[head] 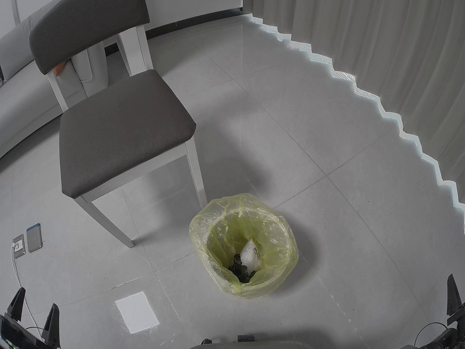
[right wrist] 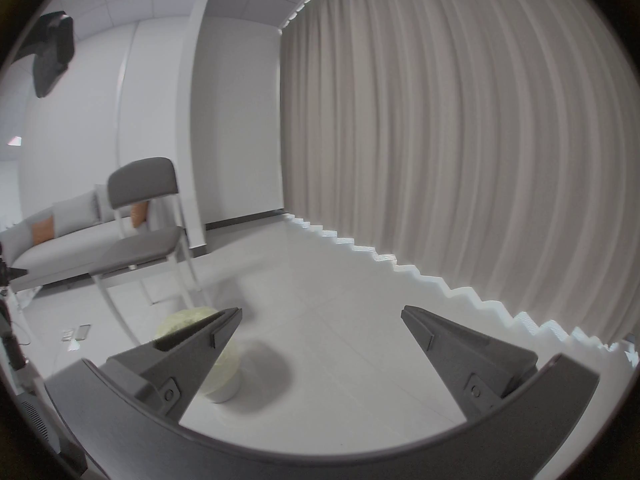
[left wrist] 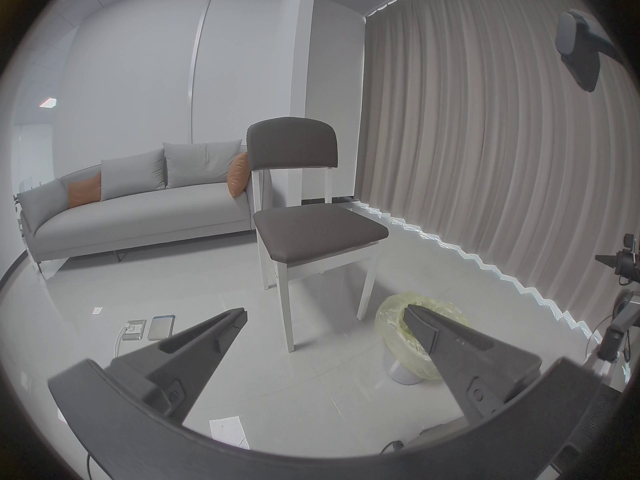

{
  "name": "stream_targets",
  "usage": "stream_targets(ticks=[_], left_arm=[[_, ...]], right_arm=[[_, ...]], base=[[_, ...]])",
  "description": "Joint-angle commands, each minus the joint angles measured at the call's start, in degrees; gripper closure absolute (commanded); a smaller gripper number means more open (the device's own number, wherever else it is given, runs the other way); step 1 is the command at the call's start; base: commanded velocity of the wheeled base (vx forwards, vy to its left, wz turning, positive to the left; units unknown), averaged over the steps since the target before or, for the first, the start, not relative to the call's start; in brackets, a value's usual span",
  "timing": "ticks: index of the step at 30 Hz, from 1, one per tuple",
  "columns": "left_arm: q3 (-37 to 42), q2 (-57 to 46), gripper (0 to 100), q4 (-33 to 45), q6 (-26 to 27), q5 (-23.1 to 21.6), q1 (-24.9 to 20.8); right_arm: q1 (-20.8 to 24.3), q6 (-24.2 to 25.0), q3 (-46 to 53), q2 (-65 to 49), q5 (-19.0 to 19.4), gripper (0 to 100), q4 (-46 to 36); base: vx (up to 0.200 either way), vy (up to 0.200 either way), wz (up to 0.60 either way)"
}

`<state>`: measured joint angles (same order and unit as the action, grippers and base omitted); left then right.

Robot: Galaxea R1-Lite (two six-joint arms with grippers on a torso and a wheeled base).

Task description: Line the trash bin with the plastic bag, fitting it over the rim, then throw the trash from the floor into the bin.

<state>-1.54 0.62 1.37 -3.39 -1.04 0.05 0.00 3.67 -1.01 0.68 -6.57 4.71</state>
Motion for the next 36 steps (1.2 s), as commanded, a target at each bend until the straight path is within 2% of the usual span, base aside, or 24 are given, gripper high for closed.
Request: stream_targets(ticks=[1,5,9,13,17,28,36], left_arm=[[1.4,-0.5,0,-0.8,1.3,0.5,0.0],[1.5,-0.5,0,-0.9,2.9,0.7,0.0],[1.5,-0.5,0,-0.8,3.6,0.3,0.0],[1.5,-0.5,0,-0.8,3.6,0.2,0.0],[1.5,-0.6,0,-1.3,3.0,0.4,0.0],[1.5,-0.6,0,-1.5,3.6,0.2,0.0],[1.5,-0.6,0,-1.5,3.6,0.2,0.0]], right_arm=[[0.0,-0.1,1.0,-0.7,-5.1,0,-0.9],[0.0,-0.3,1.0,-0.7,-3.8,0,-1.0],[0.0,0.4,1.0,-0.7,0.3,0,-1.5],[0.0,-3.0,0.9,-0.7,3.1,0,-5.3],[0.0,-3.7,1.0,-0.7,6.0,0,-4.9],[0.0,-2.2,1.0,-0.7,4.1,0,-4.8],[0.0,-2.4,1.0,-0.7,4.3,0,-4.8]], base=[[0.000,0.000,0.00],[0.000,0.000,0.00],[0.000,0.000,0.00],[0.000,0.000,0.00],[0.000,0.000,0.00],[0.000,0.000,0.00],[0.000,0.000,0.00]])
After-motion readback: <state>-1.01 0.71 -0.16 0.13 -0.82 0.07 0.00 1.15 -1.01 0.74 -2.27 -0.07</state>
